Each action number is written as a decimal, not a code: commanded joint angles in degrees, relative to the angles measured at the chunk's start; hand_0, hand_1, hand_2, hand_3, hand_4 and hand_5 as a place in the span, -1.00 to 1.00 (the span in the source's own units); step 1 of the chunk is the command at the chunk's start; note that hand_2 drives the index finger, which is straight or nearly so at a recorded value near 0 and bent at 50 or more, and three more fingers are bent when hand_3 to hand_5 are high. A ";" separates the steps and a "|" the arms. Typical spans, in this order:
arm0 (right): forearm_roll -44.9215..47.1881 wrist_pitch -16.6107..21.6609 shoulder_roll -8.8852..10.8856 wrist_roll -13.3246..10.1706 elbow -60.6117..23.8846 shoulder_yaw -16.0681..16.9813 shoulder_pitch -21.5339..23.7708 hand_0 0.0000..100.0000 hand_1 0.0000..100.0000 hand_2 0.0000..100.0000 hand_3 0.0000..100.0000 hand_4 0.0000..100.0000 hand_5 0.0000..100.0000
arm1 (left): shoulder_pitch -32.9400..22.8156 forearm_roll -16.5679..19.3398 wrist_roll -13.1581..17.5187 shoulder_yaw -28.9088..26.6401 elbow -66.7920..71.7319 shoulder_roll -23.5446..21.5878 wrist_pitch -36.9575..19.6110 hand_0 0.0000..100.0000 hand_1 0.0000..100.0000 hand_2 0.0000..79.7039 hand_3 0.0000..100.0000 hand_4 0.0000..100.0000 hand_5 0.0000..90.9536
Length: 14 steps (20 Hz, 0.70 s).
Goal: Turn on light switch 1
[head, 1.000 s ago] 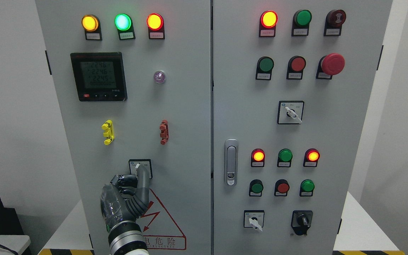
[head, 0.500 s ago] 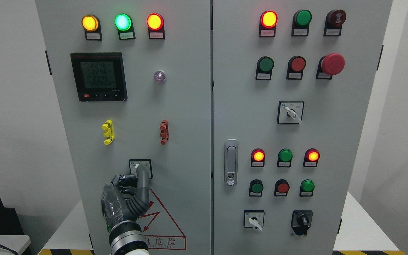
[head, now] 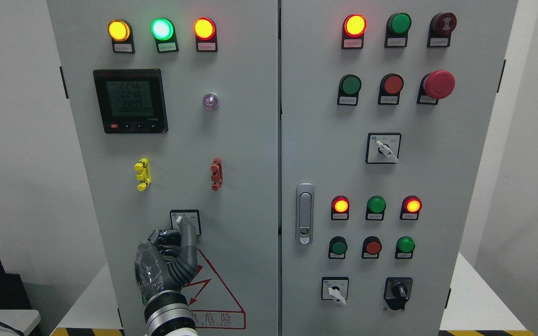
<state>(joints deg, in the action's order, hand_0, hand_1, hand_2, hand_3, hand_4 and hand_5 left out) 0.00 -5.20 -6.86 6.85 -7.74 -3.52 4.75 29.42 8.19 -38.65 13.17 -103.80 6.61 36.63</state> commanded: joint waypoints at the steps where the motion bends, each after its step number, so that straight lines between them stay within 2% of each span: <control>1: 1.05 0.02 0.00 0.00 0.00 0.00 -0.01 -0.76 -0.22 -1.00 -1.00 -1.00 -1.00 | 0.02 -0.01 -0.28 0.01 0.18 -0.02 -0.07 0.06 -0.43 0.54 0.46 0.58 0.69; 14: 0.97 0.02 0.00 0.00 0.00 0.00 -0.01 -0.76 -0.22 -1.00 -1.00 -1.00 -1.00 | -0.06 0.08 -0.37 -0.08 0.18 0.07 -0.16 0.22 -0.63 0.58 0.49 0.59 0.70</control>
<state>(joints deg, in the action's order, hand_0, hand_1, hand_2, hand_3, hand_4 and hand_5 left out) 0.00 -5.20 -6.86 6.86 -7.73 -3.52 4.76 29.44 8.25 -39.00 13.13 -103.69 6.62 36.71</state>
